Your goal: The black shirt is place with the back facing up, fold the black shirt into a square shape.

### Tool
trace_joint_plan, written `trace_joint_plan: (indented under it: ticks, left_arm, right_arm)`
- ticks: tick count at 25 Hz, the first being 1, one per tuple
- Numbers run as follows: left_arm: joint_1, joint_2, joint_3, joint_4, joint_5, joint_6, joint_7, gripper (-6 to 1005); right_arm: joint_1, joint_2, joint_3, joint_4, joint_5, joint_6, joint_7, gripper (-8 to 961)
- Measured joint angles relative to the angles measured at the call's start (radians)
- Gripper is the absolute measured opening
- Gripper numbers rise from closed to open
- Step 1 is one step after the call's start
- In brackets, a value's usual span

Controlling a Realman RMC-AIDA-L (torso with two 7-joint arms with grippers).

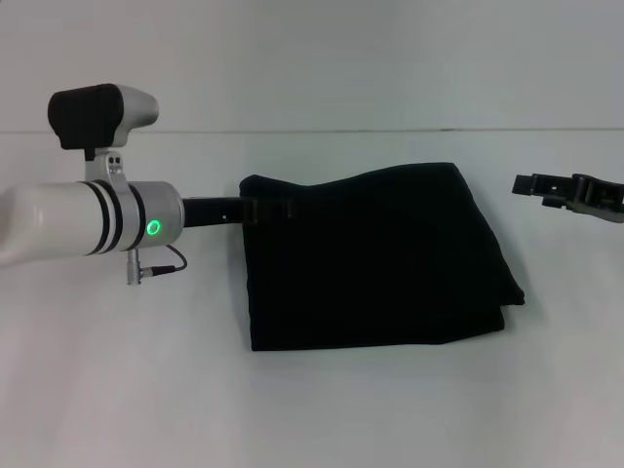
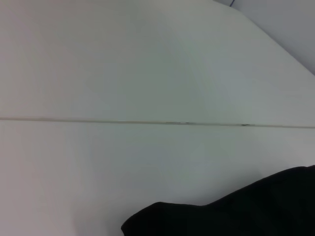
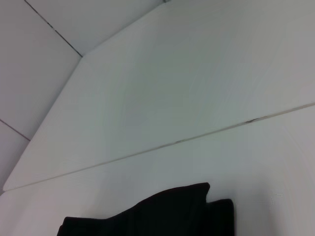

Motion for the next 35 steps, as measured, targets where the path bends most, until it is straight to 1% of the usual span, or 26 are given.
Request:
trace_joint_plan:
  ticks: [5, 9, 15, 18, 23, 28, 35]
  left_arm:
    - [-0.003, -0.002, 0.021, 0.0, 0.0, -0.02, -0.002, 890]
    - [-0.003, -0.007, 0.05, 0.001, 0.0, -0.045, -0.004, 803]
    - [-0.003, -0.011, 0.052, 0.003, -0.007, -0.053, -0.005, 672]
    - [-0.003, -0.012, 0.046, 0.005, -0.01, -0.053, -0.005, 463]
    - [-0.011, -0.012, 0.051, 0.004, -0.01, -0.052, -0.006, 227]
    - [-0.019, -0.012, 0.051, 0.001, -0.01, -0.052, -0.006, 45]
    - [-0.035, -0.009, 0.048, 0.003, -0.01, -0.054, -0.006, 45]
  right_arm:
    - [0.0, -0.001, 0.0, 0.0, 0.0, 0.001, 0.0, 719]
    - [0.0, -0.001, 0.0, 0.0, 0.0, 0.002, 0.0, 718]
    - [-0.001, -0.001, 0.0, 0.0, 0.0, 0.002, 0.0, 719]
    - [-0.003, -0.001, 0.0, 0.0, 0.0, 0.002, -0.001, 720]
    - [-0.004, -0.001, 0.0, 0.001, -0.001, 0.002, -0.001, 721]
    - [-0.006, -0.001, 0.0, 0.004, -0.002, 0.002, -0.001, 723]
    - [-0.008, -0.001, 0.0, 0.007, -0.002, 0.002, -0.002, 724]
